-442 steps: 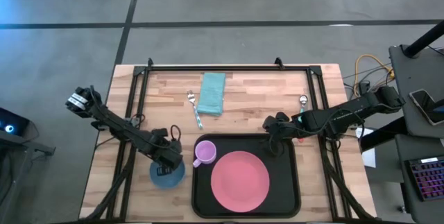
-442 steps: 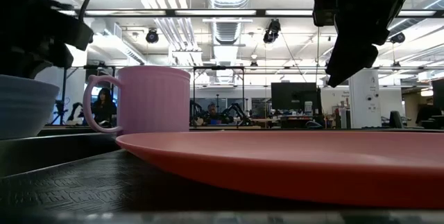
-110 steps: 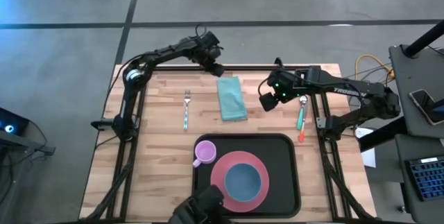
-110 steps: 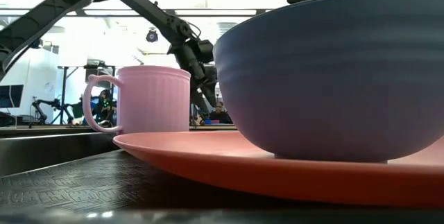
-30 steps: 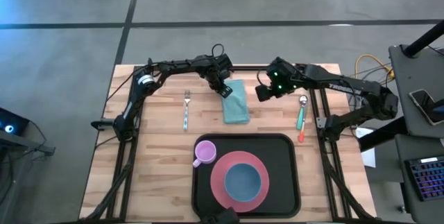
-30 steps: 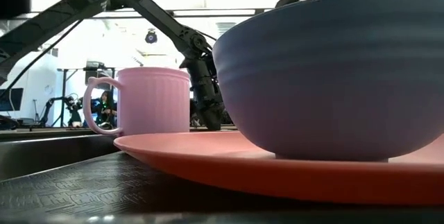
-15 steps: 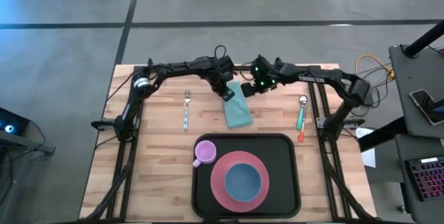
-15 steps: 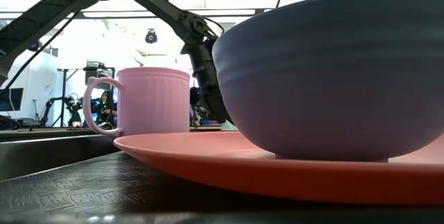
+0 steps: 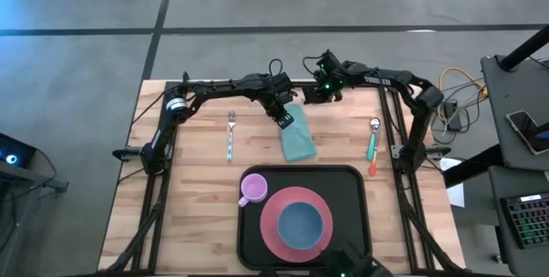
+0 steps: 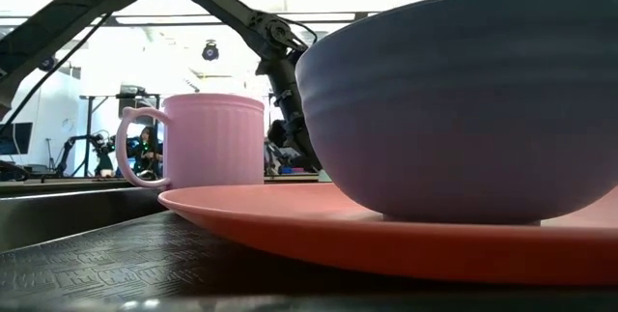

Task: Set up tray
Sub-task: Put the blue napkin on the black serving tray to the right of the pink plate

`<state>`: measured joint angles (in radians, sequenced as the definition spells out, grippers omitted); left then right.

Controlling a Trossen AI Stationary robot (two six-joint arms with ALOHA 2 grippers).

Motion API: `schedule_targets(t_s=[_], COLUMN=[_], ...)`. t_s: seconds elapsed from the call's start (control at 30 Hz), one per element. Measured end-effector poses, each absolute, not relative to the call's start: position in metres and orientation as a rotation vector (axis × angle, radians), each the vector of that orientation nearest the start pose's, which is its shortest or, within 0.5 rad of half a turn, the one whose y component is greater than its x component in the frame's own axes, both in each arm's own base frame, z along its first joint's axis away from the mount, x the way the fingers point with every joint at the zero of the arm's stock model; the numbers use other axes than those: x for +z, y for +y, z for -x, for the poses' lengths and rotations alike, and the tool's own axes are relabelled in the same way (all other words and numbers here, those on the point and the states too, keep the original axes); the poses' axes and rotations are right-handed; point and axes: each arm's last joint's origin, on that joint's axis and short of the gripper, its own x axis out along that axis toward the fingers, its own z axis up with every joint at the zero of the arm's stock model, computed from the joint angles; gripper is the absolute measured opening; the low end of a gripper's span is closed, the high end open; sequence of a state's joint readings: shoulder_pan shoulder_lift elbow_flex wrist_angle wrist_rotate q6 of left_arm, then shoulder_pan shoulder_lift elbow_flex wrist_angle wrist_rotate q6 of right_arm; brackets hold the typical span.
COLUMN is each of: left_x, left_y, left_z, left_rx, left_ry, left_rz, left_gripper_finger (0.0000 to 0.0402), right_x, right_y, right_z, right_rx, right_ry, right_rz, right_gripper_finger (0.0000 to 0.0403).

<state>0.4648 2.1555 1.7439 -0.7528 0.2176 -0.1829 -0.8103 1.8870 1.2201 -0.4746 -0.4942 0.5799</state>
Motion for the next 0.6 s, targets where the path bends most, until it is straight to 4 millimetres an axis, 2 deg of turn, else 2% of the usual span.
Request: schedule_targets(t_s=[0.1, 0.23, 0.37, 0.6], left_x=[0.193, 0.193, 0.193, 0.194], left_y=[0.197, 0.196, 0.194, 0.187], left_z=[-0.408, -0.409, -0.41, -0.415], left_rx=[0.317, 0.301, 0.292, 0.25], left_ry=[1.075, 1.065, 1.066, 1.048], left_rz=[0.551, 0.554, 0.547, 0.546], left_gripper_finger=[0.0, 0.0, 0.0, 0.0], right_x=[0.152, 0.152, 0.161, 0.17], right_y=[-0.265, -0.273, -0.28, -0.29], right_z=[-0.268, -0.277, -0.284, -0.291], right_rx=[-0.546, -0.494, -0.461, -0.364], right_ry=[0.851, 0.85, 0.836, 0.857], right_rz=[-1.279, -1.202, -1.089, -0.768], right_gripper_finger=[0.021, 0.021, 0.021, 0.021])
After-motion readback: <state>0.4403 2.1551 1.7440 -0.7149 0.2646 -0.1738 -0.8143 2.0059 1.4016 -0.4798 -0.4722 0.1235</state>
